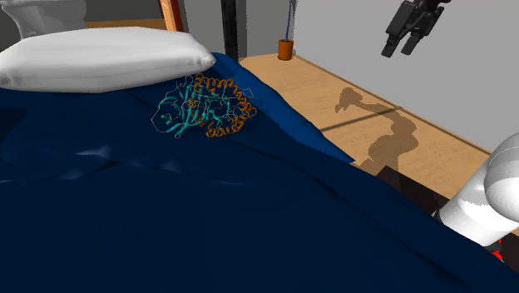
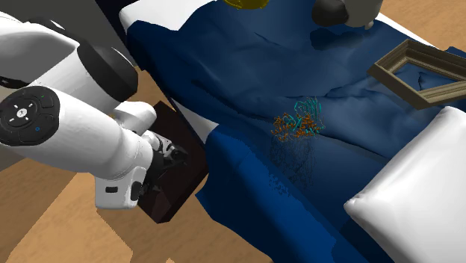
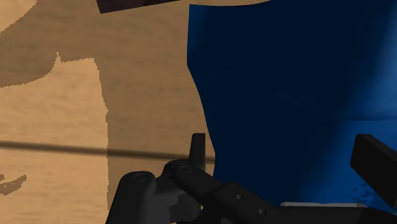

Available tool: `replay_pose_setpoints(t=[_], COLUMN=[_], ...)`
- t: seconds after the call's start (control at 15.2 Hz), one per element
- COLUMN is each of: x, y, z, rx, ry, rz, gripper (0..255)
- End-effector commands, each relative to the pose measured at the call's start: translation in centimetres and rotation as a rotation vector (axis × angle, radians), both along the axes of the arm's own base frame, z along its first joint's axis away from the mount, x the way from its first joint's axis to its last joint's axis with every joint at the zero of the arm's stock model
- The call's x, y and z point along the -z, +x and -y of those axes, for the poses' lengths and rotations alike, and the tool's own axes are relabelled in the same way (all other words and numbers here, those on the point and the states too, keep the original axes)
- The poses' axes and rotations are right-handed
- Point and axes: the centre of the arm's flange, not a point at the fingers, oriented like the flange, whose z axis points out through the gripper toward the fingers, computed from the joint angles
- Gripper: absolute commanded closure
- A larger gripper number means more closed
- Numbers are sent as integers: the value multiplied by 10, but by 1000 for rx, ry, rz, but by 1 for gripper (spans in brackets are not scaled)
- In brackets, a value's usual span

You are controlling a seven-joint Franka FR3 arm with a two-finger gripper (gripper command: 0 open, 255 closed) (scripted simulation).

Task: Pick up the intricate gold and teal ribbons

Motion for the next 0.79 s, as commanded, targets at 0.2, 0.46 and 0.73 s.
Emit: replay_pose_setpoints(t=[0.2, 0.46, 0.73], x=[-1, -2, -1], y=[10, 24, 38], z=[-42, -97, -152], rx=[12, 29, 45], ry=[-25, -59, -93], rz=[18, 42, 66], gripper=[0, 0, 0])
